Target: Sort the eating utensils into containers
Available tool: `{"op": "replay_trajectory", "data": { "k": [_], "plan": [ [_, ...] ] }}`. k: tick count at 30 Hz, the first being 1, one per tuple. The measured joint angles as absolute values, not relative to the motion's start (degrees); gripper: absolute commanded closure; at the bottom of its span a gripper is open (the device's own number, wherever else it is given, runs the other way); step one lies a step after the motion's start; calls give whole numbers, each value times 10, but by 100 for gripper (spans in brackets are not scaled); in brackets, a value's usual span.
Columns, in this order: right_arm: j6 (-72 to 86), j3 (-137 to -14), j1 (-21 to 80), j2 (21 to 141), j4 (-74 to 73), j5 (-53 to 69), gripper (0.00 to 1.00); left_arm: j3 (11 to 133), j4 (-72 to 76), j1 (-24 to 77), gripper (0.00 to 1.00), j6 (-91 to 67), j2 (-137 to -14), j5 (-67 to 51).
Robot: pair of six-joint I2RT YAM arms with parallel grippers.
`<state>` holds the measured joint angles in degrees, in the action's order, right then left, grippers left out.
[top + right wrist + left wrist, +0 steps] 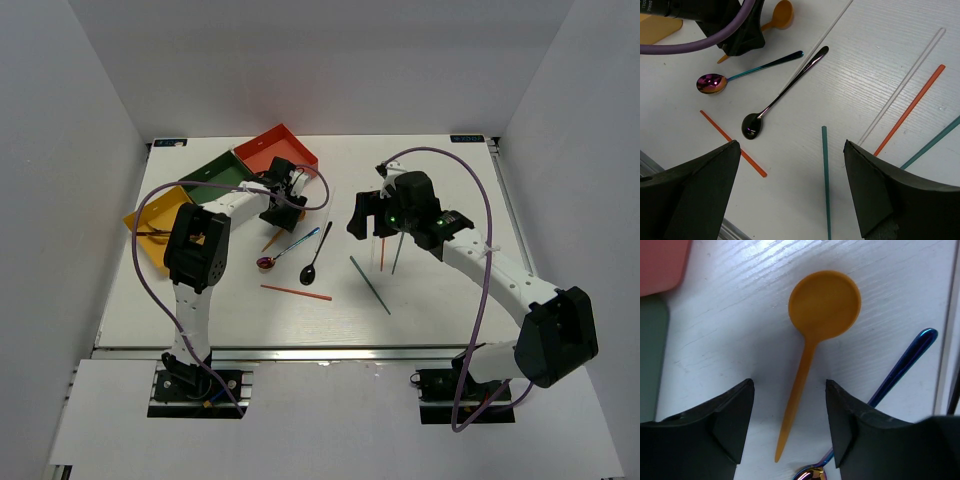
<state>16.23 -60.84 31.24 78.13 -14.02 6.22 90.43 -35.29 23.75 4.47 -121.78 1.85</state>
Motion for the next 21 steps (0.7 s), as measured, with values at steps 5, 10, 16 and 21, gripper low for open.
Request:
{"op": "replay_trajectory", "data": {
  "k": [5,10,16,21],
  "plan": [
    [162,-608,312,781,-140,64,12,899,-344,237,75,41,-1218,6],
    [162,-608,312,775,-140,63,12,900,-346,238,96,42,-1218,-7],
    [160,-608,312,754,-139,61,11,901,-376,237,100,46,-1204,-24],
    [161,-608,312,754,-138,61,11,901,-380,236,100,46,-1129,1]
  ]
}}
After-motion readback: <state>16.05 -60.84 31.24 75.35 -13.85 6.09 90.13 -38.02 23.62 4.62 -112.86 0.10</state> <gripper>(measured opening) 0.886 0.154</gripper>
